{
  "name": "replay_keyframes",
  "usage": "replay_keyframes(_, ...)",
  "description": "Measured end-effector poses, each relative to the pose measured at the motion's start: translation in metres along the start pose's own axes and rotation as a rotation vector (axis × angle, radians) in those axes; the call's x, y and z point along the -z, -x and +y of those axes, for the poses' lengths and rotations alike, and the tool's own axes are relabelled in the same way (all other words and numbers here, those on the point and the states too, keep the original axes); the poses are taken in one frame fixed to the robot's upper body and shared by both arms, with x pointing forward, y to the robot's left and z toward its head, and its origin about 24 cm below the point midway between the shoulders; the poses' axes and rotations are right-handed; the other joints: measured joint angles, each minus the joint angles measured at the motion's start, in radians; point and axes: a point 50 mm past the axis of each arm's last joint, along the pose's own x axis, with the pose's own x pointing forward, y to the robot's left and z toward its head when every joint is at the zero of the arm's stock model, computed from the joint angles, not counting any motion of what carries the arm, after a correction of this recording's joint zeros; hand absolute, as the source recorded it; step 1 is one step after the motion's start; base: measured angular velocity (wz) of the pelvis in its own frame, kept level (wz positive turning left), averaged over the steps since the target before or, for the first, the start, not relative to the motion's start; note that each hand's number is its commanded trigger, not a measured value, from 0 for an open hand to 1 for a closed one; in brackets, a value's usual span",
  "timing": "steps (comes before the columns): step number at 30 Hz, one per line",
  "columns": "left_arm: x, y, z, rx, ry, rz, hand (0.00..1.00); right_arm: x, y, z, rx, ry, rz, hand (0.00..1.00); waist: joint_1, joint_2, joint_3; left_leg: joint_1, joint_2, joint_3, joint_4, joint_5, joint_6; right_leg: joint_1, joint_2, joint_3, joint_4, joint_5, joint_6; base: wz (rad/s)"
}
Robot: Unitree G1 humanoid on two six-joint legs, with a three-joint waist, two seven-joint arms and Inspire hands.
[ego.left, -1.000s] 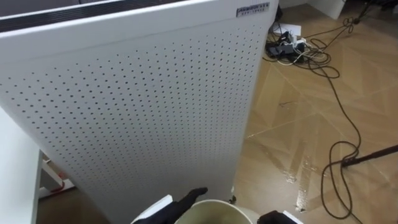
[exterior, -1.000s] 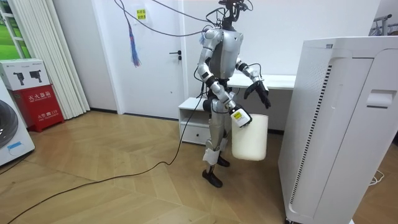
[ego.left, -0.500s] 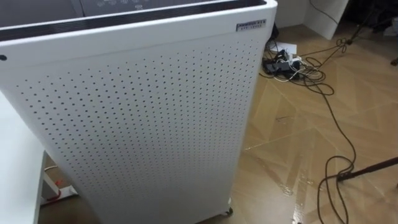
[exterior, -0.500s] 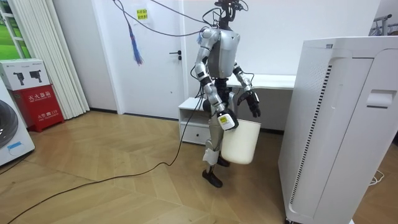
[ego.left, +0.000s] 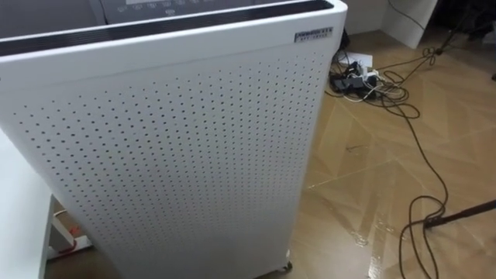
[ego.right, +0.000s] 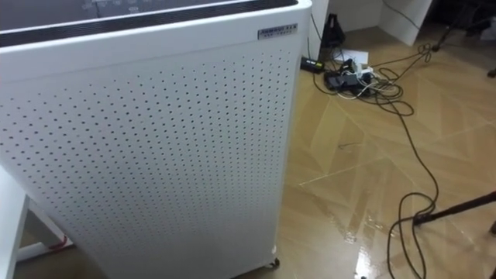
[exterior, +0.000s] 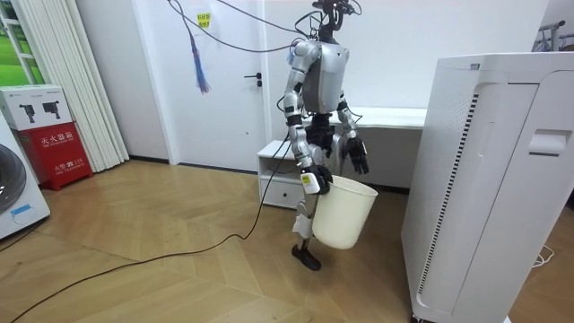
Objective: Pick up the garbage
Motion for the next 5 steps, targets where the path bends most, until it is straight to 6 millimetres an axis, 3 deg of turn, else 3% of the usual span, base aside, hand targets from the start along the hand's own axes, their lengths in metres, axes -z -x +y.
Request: replay_keyframes(5,0.023,0.000,-0.002,-0.096,0.172,0.073,0.00,0.021,0.002,-0.004,0.065,-0.162,0.057,1.00,0.001,-0.006,-0.0006,0.026,0.003,0.004,-0.006,-0.007,-0.003,0.018,0.004,0.004,-0.003,-0.005,0.000,-0.02)
